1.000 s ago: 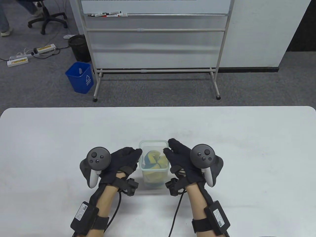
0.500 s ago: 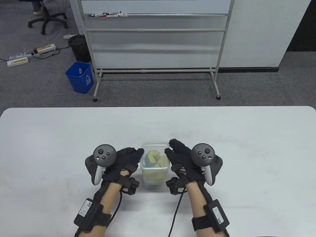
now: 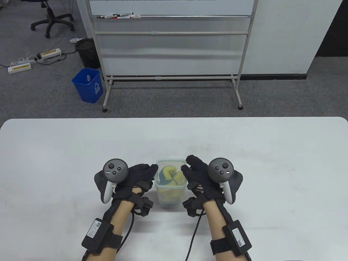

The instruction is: Squeeze sponges into plastic airtight container

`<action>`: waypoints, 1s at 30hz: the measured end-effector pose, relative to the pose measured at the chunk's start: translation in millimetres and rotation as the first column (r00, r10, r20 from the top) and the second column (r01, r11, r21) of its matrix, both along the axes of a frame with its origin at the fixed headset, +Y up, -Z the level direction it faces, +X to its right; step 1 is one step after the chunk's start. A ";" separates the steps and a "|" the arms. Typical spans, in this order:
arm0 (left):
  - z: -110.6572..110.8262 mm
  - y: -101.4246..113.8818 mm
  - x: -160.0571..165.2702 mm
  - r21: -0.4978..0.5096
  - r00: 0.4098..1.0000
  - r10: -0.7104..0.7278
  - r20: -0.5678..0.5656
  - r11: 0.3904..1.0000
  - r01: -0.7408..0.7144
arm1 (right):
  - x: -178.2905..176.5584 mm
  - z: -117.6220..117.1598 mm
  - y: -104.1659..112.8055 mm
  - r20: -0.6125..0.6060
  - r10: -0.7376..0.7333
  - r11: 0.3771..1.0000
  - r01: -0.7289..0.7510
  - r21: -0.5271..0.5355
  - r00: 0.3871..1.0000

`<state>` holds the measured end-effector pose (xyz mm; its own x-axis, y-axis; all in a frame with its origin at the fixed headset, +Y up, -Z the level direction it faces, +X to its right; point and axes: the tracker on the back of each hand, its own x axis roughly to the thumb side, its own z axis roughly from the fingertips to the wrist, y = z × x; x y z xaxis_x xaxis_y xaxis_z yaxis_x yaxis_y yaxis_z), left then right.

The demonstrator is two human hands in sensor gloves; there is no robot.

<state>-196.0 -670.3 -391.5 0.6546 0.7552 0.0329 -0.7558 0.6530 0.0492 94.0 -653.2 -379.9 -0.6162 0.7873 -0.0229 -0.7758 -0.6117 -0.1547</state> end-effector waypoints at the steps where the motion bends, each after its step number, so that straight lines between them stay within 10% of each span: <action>1: -0.1 -0.3 0.0 -0.011 1.000 0.010 0.003 1.000 -0.010 | 0.1 0.0 -0.4 -0.014 0.003 1.000 -0.003 -0.010 1.000; 7: 1.2 -0.5 0.0 -0.030 1.000 0.021 -0.007 0.999 -0.021 | -2.7 3.1 -0.4 -0.007 -0.002 1.000 0.002 -0.022 1.000; 20: 19.4 18.7 14.6 0.247 0.974 -0.194 -0.113 0.945 0.217 | -31.1 26.8 18.0 0.215 0.476 0.843 -0.512 0.165 0.853; 30: 15.9 15.8 12.9 0.201 0.985 -0.161 -0.060 0.965 0.170 | -25.4 23.4 15.0 0.172 0.409 0.892 -0.433 0.134 0.896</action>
